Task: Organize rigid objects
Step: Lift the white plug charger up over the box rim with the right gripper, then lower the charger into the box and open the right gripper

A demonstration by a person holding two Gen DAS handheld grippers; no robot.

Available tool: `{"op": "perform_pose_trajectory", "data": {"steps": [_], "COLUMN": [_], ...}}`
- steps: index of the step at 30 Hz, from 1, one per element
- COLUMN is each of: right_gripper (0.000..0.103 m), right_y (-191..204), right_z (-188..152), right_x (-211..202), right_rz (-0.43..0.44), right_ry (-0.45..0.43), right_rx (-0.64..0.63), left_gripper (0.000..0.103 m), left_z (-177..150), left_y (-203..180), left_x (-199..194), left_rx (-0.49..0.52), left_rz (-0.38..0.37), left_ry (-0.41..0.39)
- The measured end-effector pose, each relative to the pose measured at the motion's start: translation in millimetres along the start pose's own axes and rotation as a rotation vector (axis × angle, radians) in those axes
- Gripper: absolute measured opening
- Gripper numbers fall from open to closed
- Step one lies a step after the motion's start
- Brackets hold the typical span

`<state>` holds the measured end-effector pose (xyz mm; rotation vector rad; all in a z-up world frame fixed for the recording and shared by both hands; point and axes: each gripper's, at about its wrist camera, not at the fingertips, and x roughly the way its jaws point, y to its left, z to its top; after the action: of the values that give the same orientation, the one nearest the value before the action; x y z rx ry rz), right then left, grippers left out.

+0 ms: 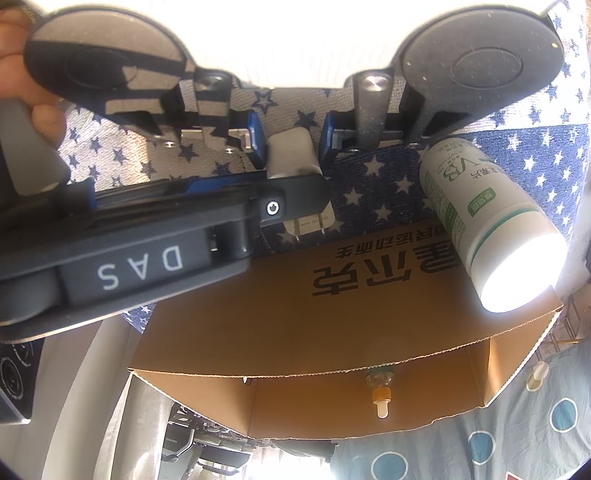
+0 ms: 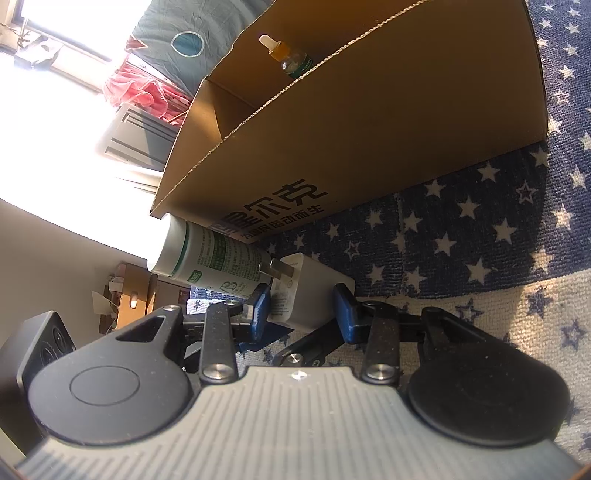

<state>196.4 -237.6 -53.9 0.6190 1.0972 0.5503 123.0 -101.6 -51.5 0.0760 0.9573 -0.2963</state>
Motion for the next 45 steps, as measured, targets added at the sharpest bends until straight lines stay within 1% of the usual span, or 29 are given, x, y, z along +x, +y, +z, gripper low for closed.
{"op": "perform_pose_trajectory", "data": {"steps": [3,5,19,35,40,45], "right_gripper": [0.037,0.037,0.037,0.037,0.038,0.038], "right_y": [3.0,4.3,11.5,18.4,25.1,39.0], "right_z": [-0.4,-0.7,-3.3,-15.7,-14.3,3.3], "right_x": [-0.5,-1.9,-21.2,-60.4,-81.2,-112.3], "right_rz": [-0.004,-0.003,0.005,0.035,0.055,0.077], "right_ry": [-0.005,-0.009,-0.047,-0.111,-0.143,-0.193], "right_rx": [-0.011,-0.015,-0.038,-0.065,-0.086,-0.129], "left_gripper": [0.032,0.032,0.031,0.031,0.031,0.031], "left_z": [-0.4,1.4,1.1,1.9,10.8,34.0], "left_y": [0.0,-4.9,-11.3,-34.1,-45.3,-56.5], "left_x": [-2.9,5.7,-8.7,-43.1,-61.5,-81.0], "left_rx": [0.000,0.000,0.010,0.034,0.046,0.076], "left_rz": [0.001,0.002,0.000,0.007,0.014,0.015], "left_ry": [-0.005,-0.010,-0.045,-0.102,-0.144,-0.216]}}
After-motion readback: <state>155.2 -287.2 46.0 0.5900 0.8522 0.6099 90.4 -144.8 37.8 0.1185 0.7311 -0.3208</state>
